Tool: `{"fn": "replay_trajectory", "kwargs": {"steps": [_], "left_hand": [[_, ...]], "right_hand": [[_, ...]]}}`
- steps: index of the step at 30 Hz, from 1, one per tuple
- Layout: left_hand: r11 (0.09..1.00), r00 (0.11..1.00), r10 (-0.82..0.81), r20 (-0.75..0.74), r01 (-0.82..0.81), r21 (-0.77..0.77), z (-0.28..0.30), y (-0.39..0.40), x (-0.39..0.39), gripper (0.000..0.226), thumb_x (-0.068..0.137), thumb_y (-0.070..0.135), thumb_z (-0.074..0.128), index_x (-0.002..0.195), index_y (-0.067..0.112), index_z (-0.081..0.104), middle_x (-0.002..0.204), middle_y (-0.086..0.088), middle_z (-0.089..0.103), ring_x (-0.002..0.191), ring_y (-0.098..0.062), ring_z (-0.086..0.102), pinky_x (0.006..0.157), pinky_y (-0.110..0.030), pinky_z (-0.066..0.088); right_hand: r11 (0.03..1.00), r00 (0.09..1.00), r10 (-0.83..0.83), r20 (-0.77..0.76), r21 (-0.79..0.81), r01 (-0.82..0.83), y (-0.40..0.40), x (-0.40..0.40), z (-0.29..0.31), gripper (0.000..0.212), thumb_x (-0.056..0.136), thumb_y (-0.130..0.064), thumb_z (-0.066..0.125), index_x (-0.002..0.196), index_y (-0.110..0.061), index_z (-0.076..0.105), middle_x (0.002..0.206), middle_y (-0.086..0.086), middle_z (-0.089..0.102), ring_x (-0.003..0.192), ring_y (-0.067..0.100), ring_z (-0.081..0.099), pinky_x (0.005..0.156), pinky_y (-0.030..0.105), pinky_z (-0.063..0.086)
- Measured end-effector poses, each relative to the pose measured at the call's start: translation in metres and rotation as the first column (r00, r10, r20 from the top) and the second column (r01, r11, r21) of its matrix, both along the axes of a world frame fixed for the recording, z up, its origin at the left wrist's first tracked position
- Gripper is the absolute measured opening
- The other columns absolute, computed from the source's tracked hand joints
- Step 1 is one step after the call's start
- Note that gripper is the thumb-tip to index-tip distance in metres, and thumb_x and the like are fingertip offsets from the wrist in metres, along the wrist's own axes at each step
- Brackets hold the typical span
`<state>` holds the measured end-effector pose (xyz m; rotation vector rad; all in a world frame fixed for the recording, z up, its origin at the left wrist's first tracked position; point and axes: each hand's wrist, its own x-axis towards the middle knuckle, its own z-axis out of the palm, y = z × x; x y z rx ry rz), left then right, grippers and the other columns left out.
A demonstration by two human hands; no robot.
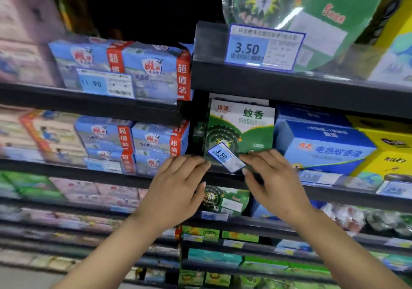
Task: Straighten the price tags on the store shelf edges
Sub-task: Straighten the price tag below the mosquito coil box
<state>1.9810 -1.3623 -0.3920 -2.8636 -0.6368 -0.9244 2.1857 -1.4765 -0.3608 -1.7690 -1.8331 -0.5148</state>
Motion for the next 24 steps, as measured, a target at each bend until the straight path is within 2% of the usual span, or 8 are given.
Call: {"fn": "replay_trajectory", "kwargs": {"steps": [6,12,17,24], "left_hand": [[1.000,1.000,0.006,0.025,-0.006,-0.003,0.002,-0.005,0.004,0.040,0.089,0.025,0.052,0.123,0.006,0.060,0.118,-0.006,0.060,0.107,-0.022,0.051,0.093,-0.036,0.041],[0.999,0.999,0.041,0.015,-0.041,0.011,0.002,-0.004,0.005,0.040,0.088,0.025,0.053,0.123,0.006,0.060,0.115,-0.006,0.059,0.105,-0.022,0.050,0.091,-0.038,0.041],[1.000,1.000,0.030,0.006,-0.030,0.008,0.001,-0.002,0.002,0.041,0.088,0.025,0.054,0.125,0.007,0.059,0.116,-0.005,0.058,0.106,-0.022,0.051,0.091,-0.038,0.042],[1.000,0.999,0.024,0.028,-0.024,-0.020,0.009,-0.001,0.005,0.048,0.087,0.025,0.053,0.132,0.009,0.050,0.117,-0.004,0.056,0.106,-0.021,0.049,0.091,-0.037,0.041]], "right_hand": [[0.998,0.998,0.055,-0.004,0.029,-0.055,0.011,0.000,-0.003,0.028,0.091,-0.021,0.050,0.107,-0.009,0.069,0.089,0.002,0.064,0.086,0.020,0.053,0.080,0.033,0.047],[0.993,0.995,0.102,0.005,0.056,-0.102,0.017,0.008,-0.006,0.022,0.084,-0.006,0.060,0.103,-0.008,0.071,0.087,0.001,0.067,0.084,0.022,0.056,0.077,0.034,0.049],[0.984,0.991,0.129,0.041,0.121,-0.133,0.018,0.016,0.002,0.024,0.088,-0.006,0.053,0.104,-0.006,0.071,0.089,0.005,0.067,0.080,0.022,0.055,0.074,0.029,0.046],[0.993,0.992,0.113,0.052,0.018,-0.114,0.016,0.013,0.000,0.025,0.083,-0.005,0.060,0.104,-0.008,0.072,0.086,0.004,0.065,0.077,0.023,0.054,0.065,0.031,0.049]]}}
